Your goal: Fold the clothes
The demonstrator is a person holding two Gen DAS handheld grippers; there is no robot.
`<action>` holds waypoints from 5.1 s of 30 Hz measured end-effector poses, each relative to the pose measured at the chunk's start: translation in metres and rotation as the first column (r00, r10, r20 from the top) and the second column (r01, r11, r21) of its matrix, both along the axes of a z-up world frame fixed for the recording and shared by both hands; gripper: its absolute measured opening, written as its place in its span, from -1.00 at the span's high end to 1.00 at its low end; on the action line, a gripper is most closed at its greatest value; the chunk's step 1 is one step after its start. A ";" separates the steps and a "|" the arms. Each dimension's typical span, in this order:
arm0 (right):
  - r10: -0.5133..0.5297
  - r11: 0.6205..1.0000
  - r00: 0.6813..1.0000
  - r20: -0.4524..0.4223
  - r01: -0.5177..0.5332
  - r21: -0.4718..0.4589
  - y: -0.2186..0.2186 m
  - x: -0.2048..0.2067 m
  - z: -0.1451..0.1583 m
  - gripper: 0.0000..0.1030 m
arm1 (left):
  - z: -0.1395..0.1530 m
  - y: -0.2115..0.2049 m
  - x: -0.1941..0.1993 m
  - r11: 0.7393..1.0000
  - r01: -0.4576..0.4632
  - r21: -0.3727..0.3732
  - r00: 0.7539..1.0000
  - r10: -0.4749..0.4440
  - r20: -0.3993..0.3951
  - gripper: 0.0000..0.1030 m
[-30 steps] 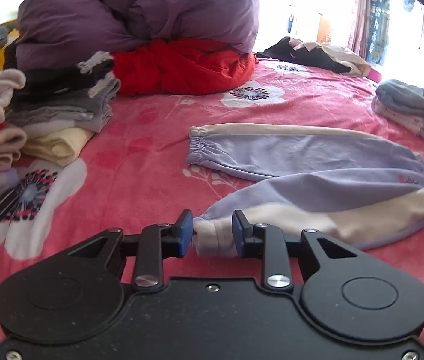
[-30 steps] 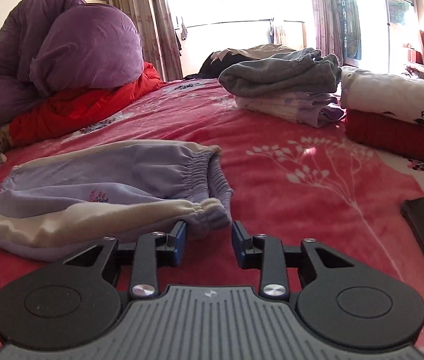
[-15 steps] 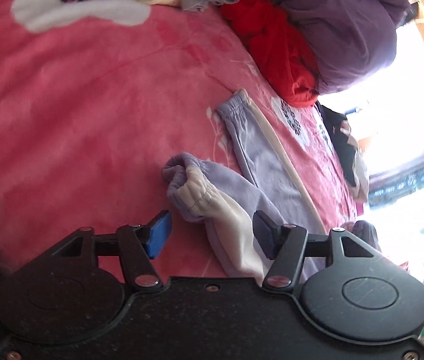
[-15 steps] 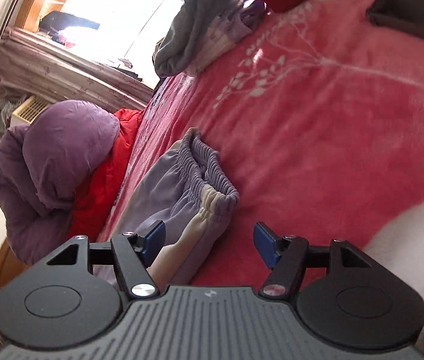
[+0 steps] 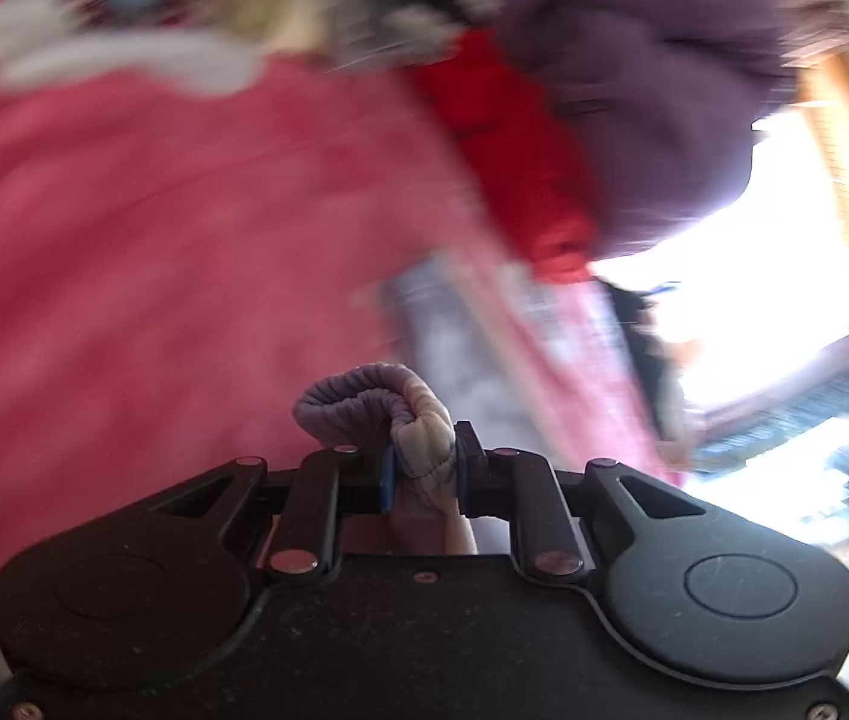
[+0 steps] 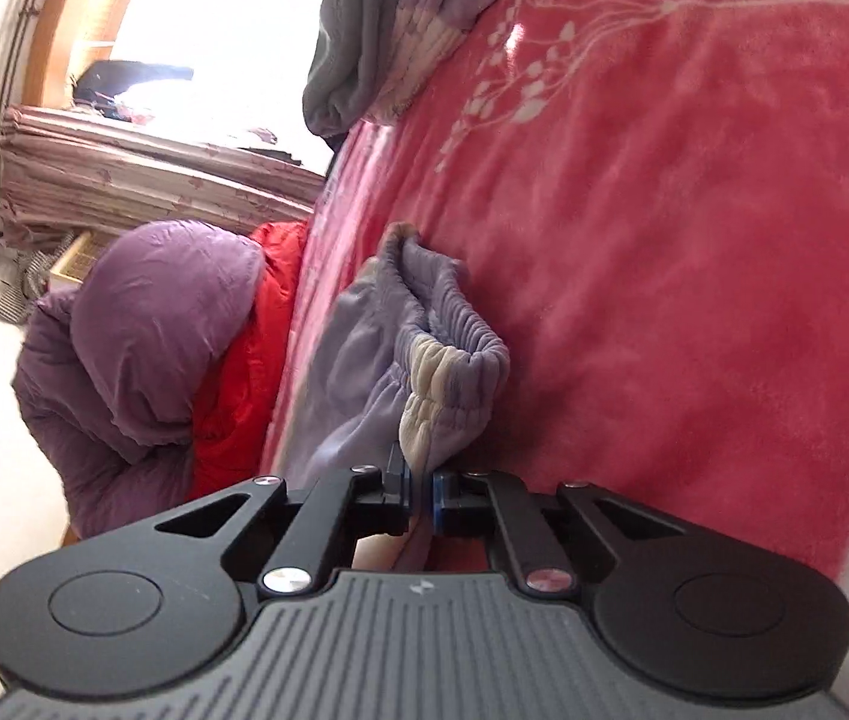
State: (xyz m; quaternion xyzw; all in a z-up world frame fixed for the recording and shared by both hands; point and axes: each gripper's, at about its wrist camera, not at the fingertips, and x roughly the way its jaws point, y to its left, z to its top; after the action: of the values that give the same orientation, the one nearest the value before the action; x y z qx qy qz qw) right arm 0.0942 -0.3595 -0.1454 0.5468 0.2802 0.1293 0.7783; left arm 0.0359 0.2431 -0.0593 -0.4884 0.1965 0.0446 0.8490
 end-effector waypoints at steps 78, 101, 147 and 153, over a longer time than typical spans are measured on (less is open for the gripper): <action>0.644 0.121 0.756 -0.118 -0.252 -0.960 0.140 -0.066 0.087 0.77 | -0.026 -0.196 -0.032 0.173 0.673 0.719 0.641 -0.621 -0.451 0.30; 0.841 -0.197 0.443 -0.312 -0.288 -0.937 0.207 -0.076 0.081 0.97 | -0.035 -0.200 -0.038 -0.105 0.698 0.708 0.508 -0.624 -0.594 1.00; 0.738 0.207 0.669 -0.087 -0.347 -0.915 0.213 -0.069 0.053 0.16 | -0.005 -0.040 -0.042 0.816 0.252 0.520 0.926 -0.048 -0.375 0.86; 0.733 0.209 0.668 -0.129 -0.401 -0.892 0.205 -0.066 0.052 0.13 | -0.016 -0.047 -0.034 0.759 0.314 0.570 0.871 0.008 -0.491 0.82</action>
State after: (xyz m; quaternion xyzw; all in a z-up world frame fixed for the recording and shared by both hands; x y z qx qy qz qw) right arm 0.0279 -0.1548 -0.0934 -0.1044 0.3547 0.3363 0.8661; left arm 0.0023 0.1965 -0.0751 -0.1300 0.4075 0.1519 0.8911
